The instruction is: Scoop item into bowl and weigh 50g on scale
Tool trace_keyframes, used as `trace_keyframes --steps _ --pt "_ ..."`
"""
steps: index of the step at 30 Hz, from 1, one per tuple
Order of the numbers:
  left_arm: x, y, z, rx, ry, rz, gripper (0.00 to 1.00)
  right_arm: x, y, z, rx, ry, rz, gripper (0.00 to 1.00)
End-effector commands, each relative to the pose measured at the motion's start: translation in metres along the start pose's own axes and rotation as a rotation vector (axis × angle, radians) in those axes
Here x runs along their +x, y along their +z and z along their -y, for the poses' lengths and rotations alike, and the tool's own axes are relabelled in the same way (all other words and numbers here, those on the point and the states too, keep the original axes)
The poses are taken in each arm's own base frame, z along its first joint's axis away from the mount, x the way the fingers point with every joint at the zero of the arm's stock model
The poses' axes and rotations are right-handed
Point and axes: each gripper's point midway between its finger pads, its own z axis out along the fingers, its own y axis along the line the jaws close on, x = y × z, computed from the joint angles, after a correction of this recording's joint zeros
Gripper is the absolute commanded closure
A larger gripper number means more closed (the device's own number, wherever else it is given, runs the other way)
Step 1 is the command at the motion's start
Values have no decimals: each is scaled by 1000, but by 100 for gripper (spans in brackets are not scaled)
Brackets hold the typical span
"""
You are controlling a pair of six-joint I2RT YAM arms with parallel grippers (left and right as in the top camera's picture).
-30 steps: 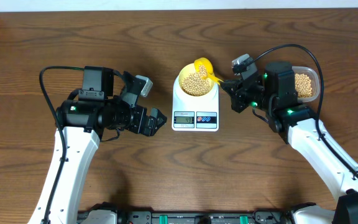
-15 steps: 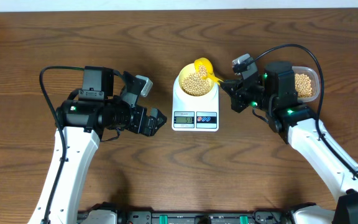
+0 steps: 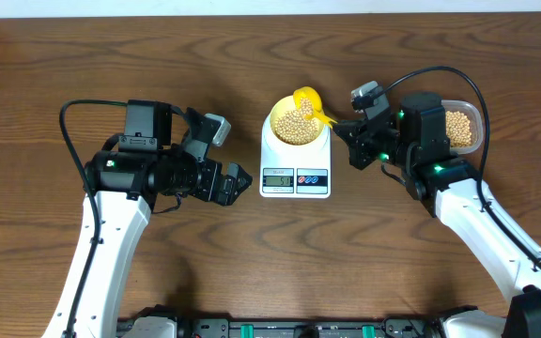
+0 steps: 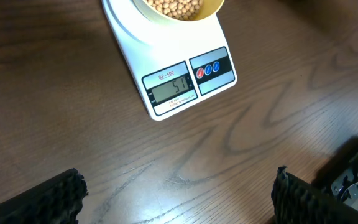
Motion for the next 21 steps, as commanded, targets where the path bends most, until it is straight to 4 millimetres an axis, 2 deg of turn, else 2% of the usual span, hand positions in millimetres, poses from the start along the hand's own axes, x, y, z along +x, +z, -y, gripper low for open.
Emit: trace_keyframes --steps 1,8,13,21 --pt "3 1 -4 -9 -5 -10 2 -6 1 -3 -13 44 26 99" --pt "3 1 -4 -9 -5 -10 2 -26 -10 13 9 248 108 99" --pt "3 1 -4 -9 -5 -10 2 -33 -25 18 -48 293 132 99" --pt "3 1 -4 -9 -5 -10 2 -40 -54 47 -75 511 179 99"
